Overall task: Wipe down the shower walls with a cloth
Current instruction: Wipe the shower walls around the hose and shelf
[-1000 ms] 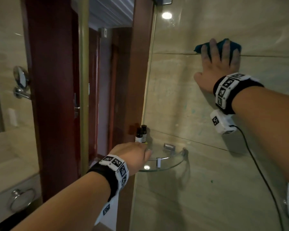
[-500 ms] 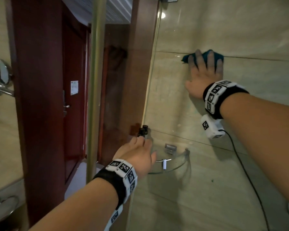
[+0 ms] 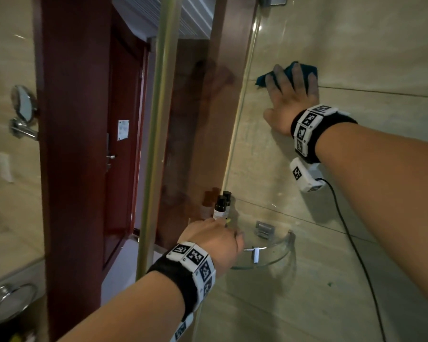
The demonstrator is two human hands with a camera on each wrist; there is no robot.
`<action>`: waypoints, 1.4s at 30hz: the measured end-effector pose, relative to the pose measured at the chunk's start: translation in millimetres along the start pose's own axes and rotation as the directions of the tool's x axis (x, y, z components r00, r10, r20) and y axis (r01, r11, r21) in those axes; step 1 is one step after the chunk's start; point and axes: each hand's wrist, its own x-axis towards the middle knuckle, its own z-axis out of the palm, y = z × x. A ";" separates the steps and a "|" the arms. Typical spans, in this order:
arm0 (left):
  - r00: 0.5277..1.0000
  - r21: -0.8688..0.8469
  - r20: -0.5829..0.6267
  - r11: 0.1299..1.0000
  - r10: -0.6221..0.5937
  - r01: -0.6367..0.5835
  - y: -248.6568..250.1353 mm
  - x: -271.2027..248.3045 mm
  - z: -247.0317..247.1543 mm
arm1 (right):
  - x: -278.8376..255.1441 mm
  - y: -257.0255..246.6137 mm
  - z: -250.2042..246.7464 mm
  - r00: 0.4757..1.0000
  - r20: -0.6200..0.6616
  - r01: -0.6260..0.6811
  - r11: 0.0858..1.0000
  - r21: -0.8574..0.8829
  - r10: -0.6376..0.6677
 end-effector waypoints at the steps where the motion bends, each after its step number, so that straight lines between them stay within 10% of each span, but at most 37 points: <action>1: 1.000 0.013 -0.001 1.000 0.009 -0.009 0.0 -0.1 -0.1 | 2.4 -2.1 -0.9 1.000 0.004 0.001 1.000 -0.002 -0.001; 32: 0.998 -0.018 0.050 0.999 -0.036 0.037 3.1 -5.6 -14.0 | -24.2 -54.6 41.2 0.991 -0.047 0.122 0.992 -0.006 -0.122; 42: 0.993 0.029 0.102 0.998 0.060 -0.063 3.0 -9.0 -18.2 | -103.4 -63.4 91.9 0.895 0.298 0.373 0.923 -0.096 -0.330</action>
